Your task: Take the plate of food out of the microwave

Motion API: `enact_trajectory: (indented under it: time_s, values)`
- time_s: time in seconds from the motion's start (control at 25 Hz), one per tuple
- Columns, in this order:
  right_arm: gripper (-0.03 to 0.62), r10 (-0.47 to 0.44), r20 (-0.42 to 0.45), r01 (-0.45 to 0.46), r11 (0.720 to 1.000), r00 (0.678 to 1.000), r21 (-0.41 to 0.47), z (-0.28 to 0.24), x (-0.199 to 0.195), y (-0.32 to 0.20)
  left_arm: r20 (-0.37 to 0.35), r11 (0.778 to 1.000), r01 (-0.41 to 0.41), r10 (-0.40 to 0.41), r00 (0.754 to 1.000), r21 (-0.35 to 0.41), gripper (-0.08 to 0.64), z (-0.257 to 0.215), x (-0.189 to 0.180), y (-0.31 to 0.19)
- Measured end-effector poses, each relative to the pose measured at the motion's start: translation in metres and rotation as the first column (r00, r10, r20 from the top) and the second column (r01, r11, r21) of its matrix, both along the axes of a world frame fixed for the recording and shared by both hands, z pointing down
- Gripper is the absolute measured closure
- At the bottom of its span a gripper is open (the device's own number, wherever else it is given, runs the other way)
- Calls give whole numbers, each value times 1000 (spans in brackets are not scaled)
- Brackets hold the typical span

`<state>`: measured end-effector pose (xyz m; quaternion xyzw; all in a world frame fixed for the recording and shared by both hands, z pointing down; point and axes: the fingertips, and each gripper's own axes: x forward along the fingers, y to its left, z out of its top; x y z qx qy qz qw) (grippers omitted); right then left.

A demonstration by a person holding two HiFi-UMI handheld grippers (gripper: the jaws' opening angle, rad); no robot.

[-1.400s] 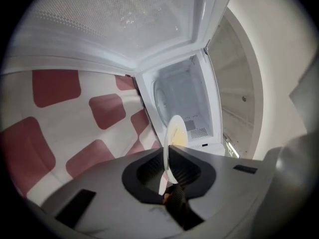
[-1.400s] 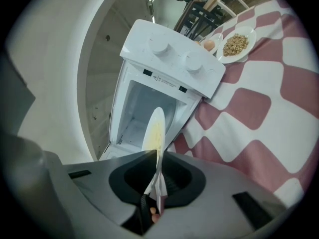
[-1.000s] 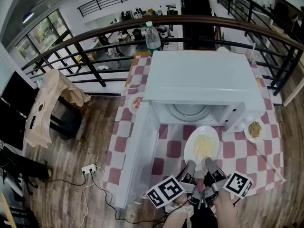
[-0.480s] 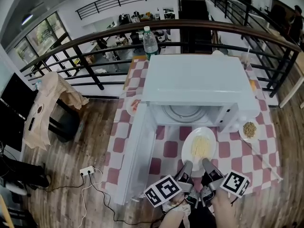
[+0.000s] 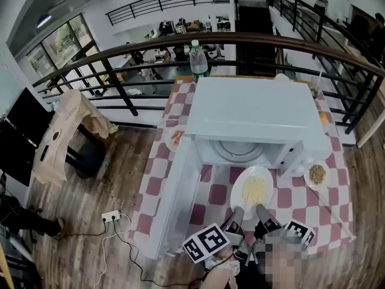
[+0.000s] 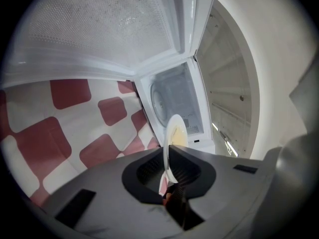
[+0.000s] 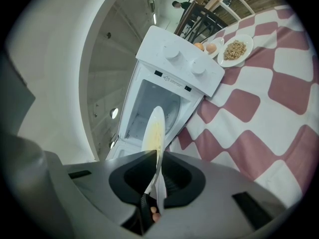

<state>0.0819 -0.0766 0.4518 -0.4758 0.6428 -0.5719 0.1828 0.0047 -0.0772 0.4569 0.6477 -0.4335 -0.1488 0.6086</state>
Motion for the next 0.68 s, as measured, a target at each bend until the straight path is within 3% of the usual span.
enact_trajectory:
  time_s: [0.12,0.24,0.4,0.56,0.68]
  values:
    - [565,-11,13,11,1000,1000,27,-3,-3,-5,1,1000,3,-3,1000,4,517,-1,-1,-2]
    - [565,8,-30,-9,999,1000,-49,3,2,1,1,1000,6,-6,1000,6,517,-3,-2,-4]
    - [565,-9,10,8,1000,1000,19,-6,-5,-8,1,1000,9,-9,1000,7,517,-5,-4,-6]
    - [565,10,-32,-12,999,999,-51,3,1,-2,1,1000,8,-8,1000,7,517,-4,-4,-8]
    - [565,6,-16,-6,1000,1000,-29,2,0,-6,3,1000,8,-8,1000,7,517,-2,-3,-10]
